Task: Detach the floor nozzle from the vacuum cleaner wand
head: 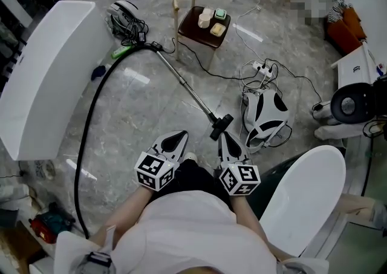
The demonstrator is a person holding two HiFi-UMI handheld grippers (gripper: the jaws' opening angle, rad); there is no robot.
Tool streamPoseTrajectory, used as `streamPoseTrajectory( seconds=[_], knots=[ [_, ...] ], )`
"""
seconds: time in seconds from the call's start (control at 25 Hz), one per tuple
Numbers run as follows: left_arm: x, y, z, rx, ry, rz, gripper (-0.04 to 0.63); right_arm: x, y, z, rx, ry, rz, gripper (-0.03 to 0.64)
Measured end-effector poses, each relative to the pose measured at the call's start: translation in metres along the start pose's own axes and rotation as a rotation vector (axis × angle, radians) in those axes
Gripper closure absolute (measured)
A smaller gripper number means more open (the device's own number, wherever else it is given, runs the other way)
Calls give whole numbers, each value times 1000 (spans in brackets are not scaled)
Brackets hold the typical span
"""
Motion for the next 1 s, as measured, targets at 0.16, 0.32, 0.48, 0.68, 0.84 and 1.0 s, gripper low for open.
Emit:
streamPoseTrajectory(
  seconds=[0.16,0.32,0.48,0.68,0.84,1.0],
  knots=[
    [-4,-18,1,7,-5,-6,586,16,-8,1,-5,-17,-6,600],
    [-9,-34,-5,12,-19,-9,586,25,-15,3,-28,-18,-37,600],
    [-14,-49,-12,13,-31,17,586,38,-22,7,-49,-31,-19,600],
    [-28,-61,-16,-22,-34,75,586,50,-35,10,-58,-58,24,600],
    [-50,-80,-18,-71,-43,133,586,55,-57,6,-57,-50,48,600],
    [-73,-107,-32,-88,-56,231,586,61,-85,-4,-33,-39,80,600]
  ],
)
Point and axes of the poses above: the fingertips, and each gripper's own axes: y backward along the fingers, x to its right, z out of its underside, the point moved 5 cm from there along y, backward along the fingers, and after that the axes turned 9 degrees about x, right-handed, at the moved point
